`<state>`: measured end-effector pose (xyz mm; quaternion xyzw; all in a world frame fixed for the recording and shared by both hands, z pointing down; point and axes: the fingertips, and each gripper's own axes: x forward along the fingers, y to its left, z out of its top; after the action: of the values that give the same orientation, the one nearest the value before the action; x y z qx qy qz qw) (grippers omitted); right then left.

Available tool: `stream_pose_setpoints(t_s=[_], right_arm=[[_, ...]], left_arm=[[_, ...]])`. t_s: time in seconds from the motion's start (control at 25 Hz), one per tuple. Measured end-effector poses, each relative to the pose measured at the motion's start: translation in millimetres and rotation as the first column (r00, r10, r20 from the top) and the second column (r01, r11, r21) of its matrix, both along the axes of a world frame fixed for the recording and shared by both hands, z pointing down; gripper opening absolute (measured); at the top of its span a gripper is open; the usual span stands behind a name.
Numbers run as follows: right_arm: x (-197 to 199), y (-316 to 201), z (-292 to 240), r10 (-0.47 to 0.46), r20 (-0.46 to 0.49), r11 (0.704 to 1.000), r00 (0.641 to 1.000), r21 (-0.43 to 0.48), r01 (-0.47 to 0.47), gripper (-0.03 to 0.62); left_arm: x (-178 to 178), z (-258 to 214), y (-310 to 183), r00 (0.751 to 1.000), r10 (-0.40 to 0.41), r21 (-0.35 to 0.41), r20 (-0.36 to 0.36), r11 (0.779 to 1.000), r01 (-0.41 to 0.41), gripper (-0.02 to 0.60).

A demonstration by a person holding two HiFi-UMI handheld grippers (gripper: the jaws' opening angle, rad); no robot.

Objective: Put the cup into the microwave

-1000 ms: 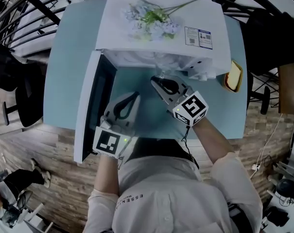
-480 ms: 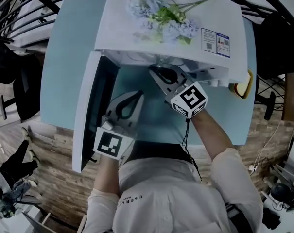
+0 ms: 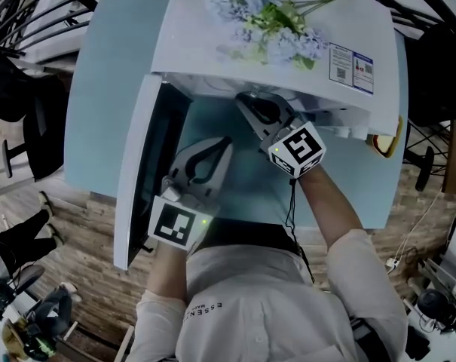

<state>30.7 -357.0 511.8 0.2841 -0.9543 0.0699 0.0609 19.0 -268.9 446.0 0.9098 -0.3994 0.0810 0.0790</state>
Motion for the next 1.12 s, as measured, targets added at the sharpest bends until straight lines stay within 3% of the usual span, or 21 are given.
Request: stream_pose_setpoints(t_s=[0.52,0.96,1.12], right_arm=[[6,-18,3,-0.009,-0.004,1.0,1.0,-0.002,0.009,0.025],[21,-31,9,0.132,-0.047,0.99,0.99,-0.042,-0.134,0.028],[19,-29,9,0.128,-0.07,0.991,0.989,-0.035,-0.131,0.136]], left_arm=[[3,9,-2,1.0,0.013,-0.02,0.022,1.0,-0.013,0.002],[5,9,-4,0.999,0.006,0.001,0.034,1.0,-0.006,0.002],[2,9,-3,1.0,-0.015,-0.007,0.024,1.0,0.015,0.002]])
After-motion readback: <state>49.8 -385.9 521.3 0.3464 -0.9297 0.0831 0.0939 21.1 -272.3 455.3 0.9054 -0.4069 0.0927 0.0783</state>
